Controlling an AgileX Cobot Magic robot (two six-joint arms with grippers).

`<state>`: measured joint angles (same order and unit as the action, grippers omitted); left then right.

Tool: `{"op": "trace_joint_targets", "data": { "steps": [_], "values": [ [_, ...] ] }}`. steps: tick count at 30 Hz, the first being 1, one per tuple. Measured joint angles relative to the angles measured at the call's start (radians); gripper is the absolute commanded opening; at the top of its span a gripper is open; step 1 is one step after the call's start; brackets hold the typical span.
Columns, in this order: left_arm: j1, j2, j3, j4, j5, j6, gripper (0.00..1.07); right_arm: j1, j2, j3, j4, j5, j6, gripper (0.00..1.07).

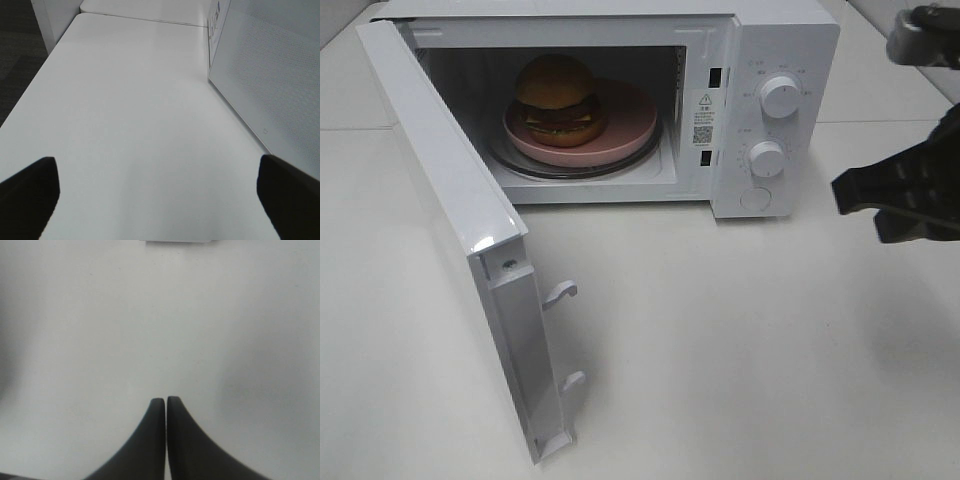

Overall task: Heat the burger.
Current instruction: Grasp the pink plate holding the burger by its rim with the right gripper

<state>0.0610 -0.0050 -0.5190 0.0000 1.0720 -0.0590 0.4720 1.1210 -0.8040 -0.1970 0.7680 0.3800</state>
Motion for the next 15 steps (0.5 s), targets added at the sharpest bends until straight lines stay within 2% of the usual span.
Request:
{"op": "trace_joint_targets", "data": {
  "steps": [10,12,13,15],
  "values": [
    [0.0,0.0,0.0,0.0,0.0,0.0,1.0,0.0,-0.219,-0.029,-0.001,0.238,-0.13,0.12],
    [0.0,0.0,0.0,0.0,0.0,0.0,1.0,0.0,-0.305,-0.029,0.009,0.269,-0.175,0.18],
    [0.0,0.0,0.0,0.0,0.0,0.0,1.0,0.0,-0.305,-0.029,0.009,0.269,-0.175,0.18],
    [0.0,0.0,0.0,0.0,0.0,0.0,1.0,0.0,-0.398,-0.029,0.019,0.286,-0.213,0.37]
  ]
}}
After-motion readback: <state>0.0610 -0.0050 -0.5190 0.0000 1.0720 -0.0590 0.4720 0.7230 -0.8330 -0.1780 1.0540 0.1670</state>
